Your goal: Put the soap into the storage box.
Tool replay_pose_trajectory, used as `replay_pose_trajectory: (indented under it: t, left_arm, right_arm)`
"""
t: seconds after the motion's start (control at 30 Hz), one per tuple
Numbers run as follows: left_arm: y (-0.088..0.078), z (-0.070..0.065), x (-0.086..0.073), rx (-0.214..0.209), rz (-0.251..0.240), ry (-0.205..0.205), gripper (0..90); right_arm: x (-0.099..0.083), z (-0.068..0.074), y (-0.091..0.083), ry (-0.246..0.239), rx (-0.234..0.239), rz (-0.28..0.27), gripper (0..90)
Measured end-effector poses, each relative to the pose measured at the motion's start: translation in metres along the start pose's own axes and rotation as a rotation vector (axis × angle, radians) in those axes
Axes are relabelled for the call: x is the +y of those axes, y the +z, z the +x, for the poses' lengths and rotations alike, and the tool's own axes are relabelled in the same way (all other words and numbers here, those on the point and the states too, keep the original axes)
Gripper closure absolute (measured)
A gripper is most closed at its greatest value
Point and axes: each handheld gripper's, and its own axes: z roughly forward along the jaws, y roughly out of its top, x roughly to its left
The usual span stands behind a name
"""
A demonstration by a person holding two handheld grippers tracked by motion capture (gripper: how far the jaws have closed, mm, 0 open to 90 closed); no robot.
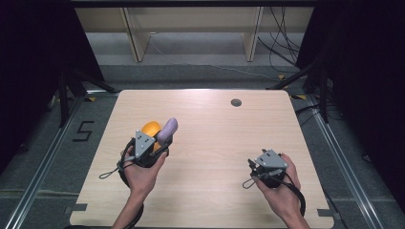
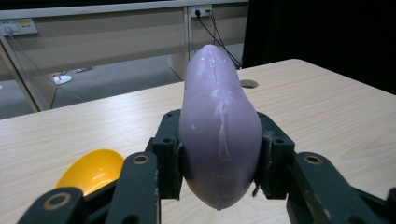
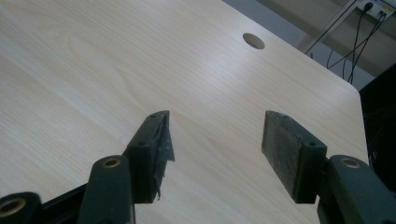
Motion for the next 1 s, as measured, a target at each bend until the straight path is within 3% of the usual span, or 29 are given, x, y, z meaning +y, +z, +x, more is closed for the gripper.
replay_pose_trajectory:
  t: [0.33,0.47,1.0]
  left_arm:
    - [0.0,0.005,-0.001,0.031,-0.009,-0.009,58.7]
    - [0.0,0.01,-0.001,0.048,-0.015,-0.013,58.7]
    - [0.002,0.024,0.002,0.128,-0.045,-0.012,58.7]
  right_arm:
    - [0.0,0.0,0.0,-0.01,-0.016,0.003,41.2]
    - [-0.001,0.001,0.002,0.004,0.012,0.019,40.5]
    - [-0.001,0.0,0.002,0.008,0.022,0.017,40.5]
